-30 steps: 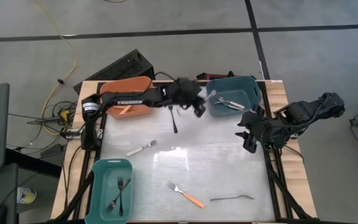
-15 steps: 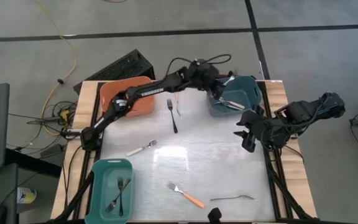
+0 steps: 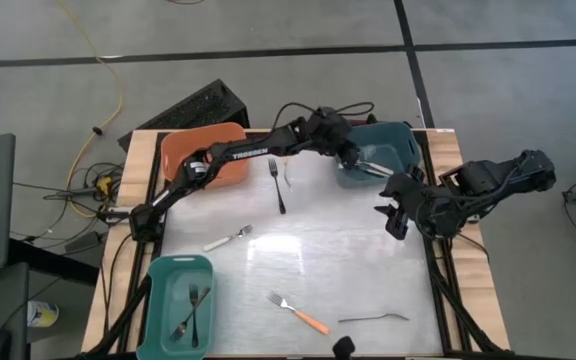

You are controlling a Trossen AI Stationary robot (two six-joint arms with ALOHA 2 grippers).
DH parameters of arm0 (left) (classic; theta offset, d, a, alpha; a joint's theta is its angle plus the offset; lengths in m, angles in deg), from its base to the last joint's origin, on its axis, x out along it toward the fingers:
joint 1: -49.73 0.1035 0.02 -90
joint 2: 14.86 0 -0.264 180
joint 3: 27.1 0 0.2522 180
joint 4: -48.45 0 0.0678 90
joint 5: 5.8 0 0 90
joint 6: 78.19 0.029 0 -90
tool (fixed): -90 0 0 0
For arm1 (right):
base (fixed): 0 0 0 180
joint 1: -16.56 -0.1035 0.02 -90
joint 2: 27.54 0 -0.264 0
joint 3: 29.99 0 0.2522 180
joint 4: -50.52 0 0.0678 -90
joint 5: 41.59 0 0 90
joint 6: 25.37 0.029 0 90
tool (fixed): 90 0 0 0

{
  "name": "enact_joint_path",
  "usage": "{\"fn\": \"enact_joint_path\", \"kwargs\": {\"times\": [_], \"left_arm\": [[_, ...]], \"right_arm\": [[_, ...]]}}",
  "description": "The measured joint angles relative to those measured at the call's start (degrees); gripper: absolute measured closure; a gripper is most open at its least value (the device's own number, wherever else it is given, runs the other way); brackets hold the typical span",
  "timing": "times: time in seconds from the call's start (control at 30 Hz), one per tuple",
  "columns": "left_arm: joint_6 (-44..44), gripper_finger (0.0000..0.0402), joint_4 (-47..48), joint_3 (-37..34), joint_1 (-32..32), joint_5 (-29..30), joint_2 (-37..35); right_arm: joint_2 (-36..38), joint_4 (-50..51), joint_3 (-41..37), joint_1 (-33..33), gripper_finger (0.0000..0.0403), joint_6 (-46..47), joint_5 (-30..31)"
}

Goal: Sort silverware by color (type)
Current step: Put the white fork into the blue bin, then put the black fork into the green bin

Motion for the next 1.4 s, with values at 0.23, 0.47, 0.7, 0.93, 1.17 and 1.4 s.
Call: {"fn": "enact_joint_path", "kwargs": {"times": [0.23, 0.47, 0.7, 0.93, 1.17, 1.4], "left_arm": [[0.9, 0.0259, 0.1, 0.0, -0.1, -0.6, 0.0], [3.5, 0.0253, 5.1, 0.0, 0.6, -1.2, -3.2], [6.9, 0.0253, 18.5, 0.0, 0.5, 0.5, -9.9], [13.8, 0.0253, 42.2, 0.1, -2.2, 8.5, -20.1], [17.0, 0.0252, 62.6, -0.2, -8.3, 23.2, -29.1], [17.0, 0.0252, 63.0, -17.3, -15.6, 23.9, -45.7]], "right_arm": [[0.0, -0.7, 0.0, 0.2, 0.0191, -0.1, 0.0], [-0.1, -0.9, 0.0, 0.1, 0.0191, -0.1, -0.3], [-0.5, -0.9, 0.0, 0.1, 0.0191, -0.6, -1.6], [-3.6, -3.0, 0.0, 0.0, 0.0191, -1.7, -9.2], [-10.5, -10.1, 0.0, -2.9, 0.0191, 0.1, -17.1], [-18.3, -10.5, 0.0, -8.7, 0.0191, 13.9, -24.4]]}}
